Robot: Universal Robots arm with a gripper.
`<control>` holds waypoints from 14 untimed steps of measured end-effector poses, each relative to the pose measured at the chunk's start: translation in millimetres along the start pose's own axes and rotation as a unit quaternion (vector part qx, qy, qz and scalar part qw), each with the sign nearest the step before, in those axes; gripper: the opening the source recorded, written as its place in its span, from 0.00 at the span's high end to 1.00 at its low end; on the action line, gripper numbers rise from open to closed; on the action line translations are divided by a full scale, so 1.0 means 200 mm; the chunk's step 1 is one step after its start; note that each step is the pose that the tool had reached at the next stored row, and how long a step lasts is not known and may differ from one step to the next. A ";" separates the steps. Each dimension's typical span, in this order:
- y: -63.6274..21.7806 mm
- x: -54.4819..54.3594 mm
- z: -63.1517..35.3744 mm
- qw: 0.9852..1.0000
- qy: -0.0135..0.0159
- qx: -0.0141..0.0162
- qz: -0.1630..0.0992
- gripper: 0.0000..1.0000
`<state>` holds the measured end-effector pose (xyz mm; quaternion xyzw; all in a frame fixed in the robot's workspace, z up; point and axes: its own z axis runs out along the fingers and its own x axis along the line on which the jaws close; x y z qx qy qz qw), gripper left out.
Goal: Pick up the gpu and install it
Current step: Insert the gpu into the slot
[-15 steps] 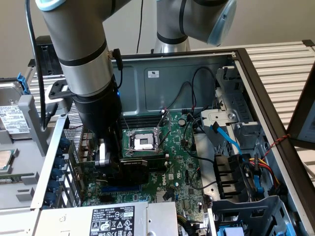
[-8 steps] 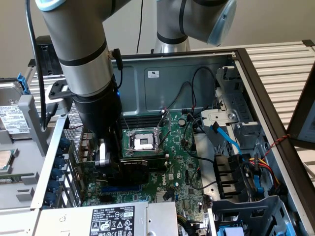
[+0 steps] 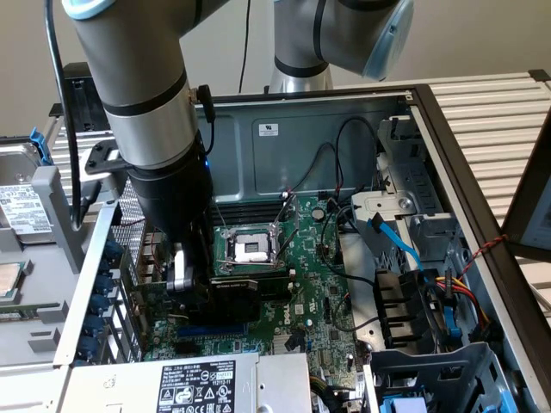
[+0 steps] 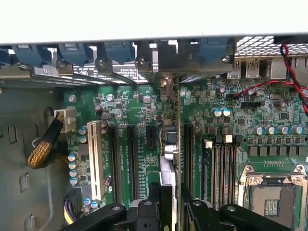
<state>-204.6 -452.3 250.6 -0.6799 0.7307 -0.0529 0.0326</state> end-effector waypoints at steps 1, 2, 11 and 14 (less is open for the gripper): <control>0.000 0.00 0.000 1.000 0.000 0.000 0.000 0.73; 0.000 0.00 0.000 1.000 0.000 0.000 -0.001 0.73; 0.000 0.00 0.000 1.000 0.000 0.000 -0.003 0.73; 0.000 0.00 0.000 1.000 -0.001 0.000 -0.005 0.73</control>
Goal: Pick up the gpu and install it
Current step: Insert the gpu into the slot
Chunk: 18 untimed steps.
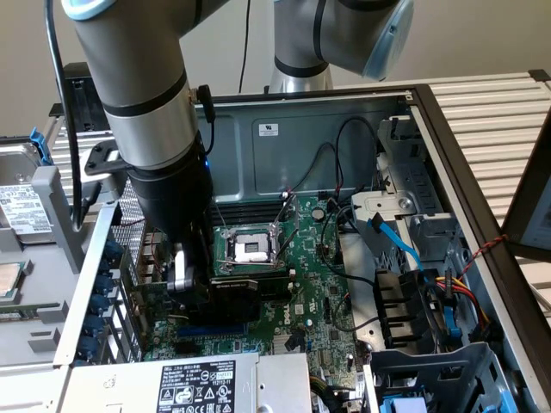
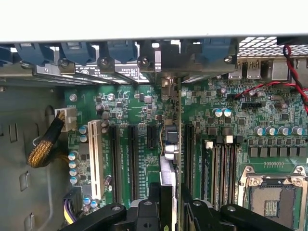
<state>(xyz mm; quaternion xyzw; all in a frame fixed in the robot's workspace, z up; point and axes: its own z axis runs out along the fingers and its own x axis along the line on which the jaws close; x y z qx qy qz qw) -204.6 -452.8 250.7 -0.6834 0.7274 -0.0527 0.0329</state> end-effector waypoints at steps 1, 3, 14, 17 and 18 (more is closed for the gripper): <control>0.000 0.00 0.000 1.000 0.000 0.000 0.000 0.73; 0.000 0.00 -0.002 1.000 0.000 0.000 -0.001 0.73; -0.002 0.00 -0.013 1.000 0.000 0.000 -0.001 0.73; -0.002 0.00 -0.013 1.000 0.000 0.000 -0.002 0.73; -0.002 0.00 -0.013 1.000 0.000 0.000 -0.002 0.73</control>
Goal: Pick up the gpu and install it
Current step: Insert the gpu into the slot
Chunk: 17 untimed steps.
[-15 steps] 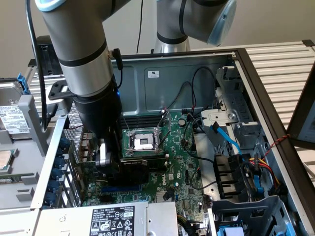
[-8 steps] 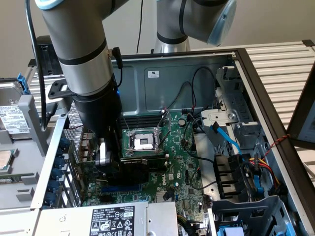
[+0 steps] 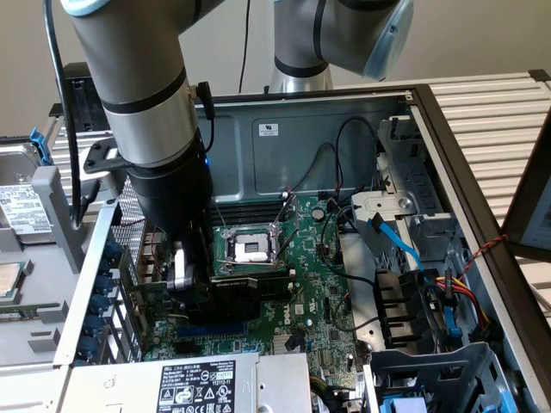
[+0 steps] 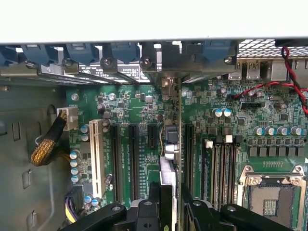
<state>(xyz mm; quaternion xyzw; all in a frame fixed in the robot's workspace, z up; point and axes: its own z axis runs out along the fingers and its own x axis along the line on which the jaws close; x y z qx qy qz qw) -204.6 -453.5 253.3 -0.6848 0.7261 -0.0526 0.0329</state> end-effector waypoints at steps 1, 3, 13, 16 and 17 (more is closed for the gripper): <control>0.000 0.00 0.000 1.000 0.000 0.000 0.000 0.73; 0.000 0.00 0.000 1.000 0.000 0.000 -0.002 0.73; -0.003 0.00 0.000 1.000 -0.001 0.000 -0.003 0.73; -0.006 0.00 -0.005 1.000 -0.001 0.000 -0.003 0.73; -0.006 0.00 -0.009 1.000 -0.001 0.000 -0.003 0.73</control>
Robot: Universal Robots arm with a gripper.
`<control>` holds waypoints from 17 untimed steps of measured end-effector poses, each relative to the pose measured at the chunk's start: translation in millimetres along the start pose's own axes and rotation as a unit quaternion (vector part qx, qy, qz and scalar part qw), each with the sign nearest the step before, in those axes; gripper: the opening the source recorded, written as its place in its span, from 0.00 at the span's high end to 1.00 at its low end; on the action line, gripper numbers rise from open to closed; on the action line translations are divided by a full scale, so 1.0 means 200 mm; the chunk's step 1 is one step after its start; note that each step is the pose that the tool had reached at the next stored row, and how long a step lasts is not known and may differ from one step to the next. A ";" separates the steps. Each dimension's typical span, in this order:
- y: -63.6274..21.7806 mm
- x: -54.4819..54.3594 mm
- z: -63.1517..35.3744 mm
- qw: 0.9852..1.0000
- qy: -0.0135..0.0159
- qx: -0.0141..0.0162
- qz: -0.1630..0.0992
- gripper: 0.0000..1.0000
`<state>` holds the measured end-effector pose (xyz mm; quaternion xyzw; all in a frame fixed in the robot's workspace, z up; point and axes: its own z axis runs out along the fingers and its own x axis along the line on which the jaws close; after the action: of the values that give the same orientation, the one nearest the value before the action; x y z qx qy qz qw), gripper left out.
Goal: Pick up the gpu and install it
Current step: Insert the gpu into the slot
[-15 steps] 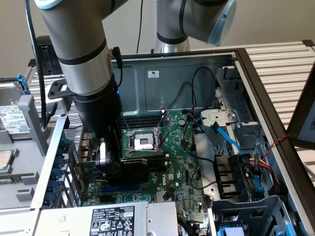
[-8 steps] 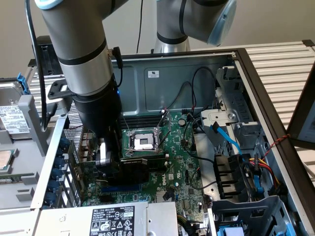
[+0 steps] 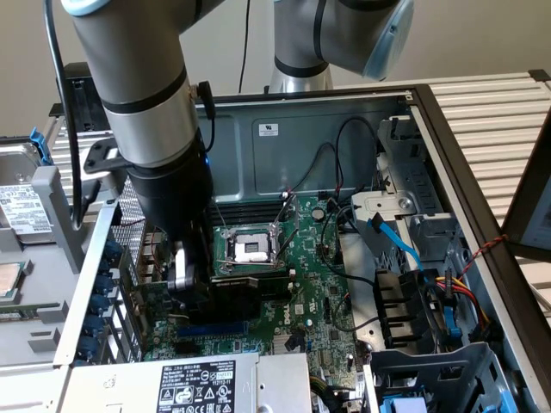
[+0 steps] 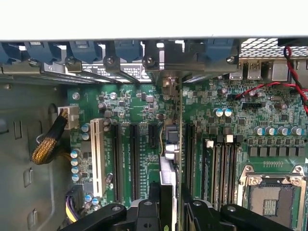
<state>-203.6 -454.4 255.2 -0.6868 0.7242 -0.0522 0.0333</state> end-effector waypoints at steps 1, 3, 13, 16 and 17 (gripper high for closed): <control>-0.001 0.00 -0.003 1.000 0.000 0.000 0.000 0.73; -0.004 0.00 -0.010 1.000 0.000 0.000 0.000 0.73; -0.025 0.02 -0.014 1.000 0.000 0.000 0.000 0.73; -0.028 0.02 -0.013 1.000 0.000 0.000 0.000 0.73; -0.028 0.02 -0.014 1.000 0.000 0.000 0.000 0.73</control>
<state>-198.5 -459.1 258.7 -0.6868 0.7242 -0.0521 0.0332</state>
